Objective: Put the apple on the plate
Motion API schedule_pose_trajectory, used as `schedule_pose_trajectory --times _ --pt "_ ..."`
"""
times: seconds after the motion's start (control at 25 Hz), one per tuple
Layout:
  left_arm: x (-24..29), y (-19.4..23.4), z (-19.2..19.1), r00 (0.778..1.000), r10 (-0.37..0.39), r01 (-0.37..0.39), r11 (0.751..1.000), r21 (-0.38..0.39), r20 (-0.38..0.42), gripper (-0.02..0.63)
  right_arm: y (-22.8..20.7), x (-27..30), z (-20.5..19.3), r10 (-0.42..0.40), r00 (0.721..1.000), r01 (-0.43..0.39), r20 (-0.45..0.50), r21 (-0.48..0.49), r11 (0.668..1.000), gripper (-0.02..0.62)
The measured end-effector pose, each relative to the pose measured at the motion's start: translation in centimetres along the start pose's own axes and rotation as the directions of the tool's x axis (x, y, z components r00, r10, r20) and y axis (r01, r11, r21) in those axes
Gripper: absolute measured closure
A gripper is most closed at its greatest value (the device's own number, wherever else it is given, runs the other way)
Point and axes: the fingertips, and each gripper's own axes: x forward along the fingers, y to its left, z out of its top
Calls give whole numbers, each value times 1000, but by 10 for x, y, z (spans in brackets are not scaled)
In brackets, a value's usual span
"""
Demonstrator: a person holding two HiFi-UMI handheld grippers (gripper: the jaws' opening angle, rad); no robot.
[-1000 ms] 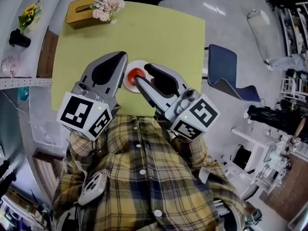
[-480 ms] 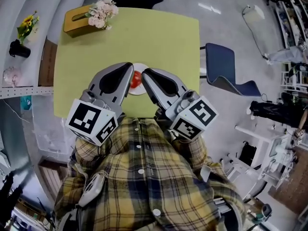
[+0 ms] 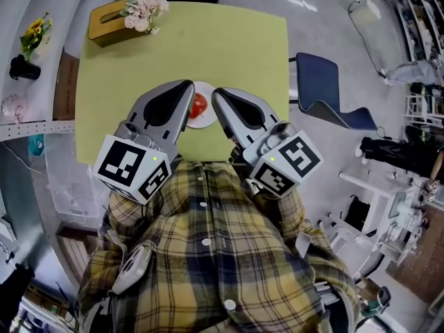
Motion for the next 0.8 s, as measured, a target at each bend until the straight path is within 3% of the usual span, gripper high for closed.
schedule_pose_trajectory --times 0.24,0.8 --pt "1 8 1 1000 9 -9 1000 -12 5 600 -5 5 -3 -13 999 13 -43 -15 1000 598" --pt "6 16 1 1000 5 -5 1000 -7 10 600 -10 9 -1 -27 999 25 -43 -32 999 598"
